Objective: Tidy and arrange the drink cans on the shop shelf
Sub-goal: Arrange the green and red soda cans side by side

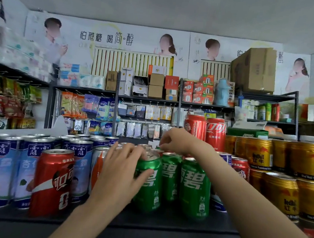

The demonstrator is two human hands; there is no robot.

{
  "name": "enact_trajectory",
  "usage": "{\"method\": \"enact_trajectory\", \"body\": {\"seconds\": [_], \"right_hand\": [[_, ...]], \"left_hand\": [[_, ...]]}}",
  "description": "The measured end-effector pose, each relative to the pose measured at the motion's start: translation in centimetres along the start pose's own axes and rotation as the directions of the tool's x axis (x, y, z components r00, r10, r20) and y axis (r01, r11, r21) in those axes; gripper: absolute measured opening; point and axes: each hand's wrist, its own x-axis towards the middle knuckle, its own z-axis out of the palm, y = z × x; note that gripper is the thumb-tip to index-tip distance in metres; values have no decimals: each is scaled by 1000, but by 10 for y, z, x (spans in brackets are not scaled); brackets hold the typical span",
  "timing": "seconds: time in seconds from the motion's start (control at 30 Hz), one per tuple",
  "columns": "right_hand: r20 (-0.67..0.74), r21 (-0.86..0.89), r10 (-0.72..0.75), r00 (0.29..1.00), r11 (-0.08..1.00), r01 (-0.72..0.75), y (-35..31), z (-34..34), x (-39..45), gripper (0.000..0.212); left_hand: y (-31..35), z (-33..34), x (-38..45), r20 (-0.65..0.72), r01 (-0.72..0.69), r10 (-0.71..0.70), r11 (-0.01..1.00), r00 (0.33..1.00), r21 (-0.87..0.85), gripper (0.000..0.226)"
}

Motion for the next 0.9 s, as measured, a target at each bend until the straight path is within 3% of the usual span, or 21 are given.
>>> {"method": "enact_trajectory", "body": {"seconds": [0.13,0.37,0.47,0.63,0.9], "right_hand": [[145,26,60,988,998,-64,-2,12,29,29],[244,-49,99,965,995,-89,-9,23,47,36],[180,53,87,980,994,-98,-10,25,41,32],[54,228,103,993,967,-113,-15,11,35,38],[-254,305,20,967,950,61,-37,-20,14,43]], "left_hand": [[-3,-9,-3,35,48,-43,991,998,-127,19],[-4,-13,-3,67,63,-50,979,996,-196,16],[-4,-10,-9,66,53,-41,982,997,-183,20],[-8,2,-18,59,18,-9,990,998,-140,51],[5,14,-12,31,58,-57,997,998,-45,57]]}}
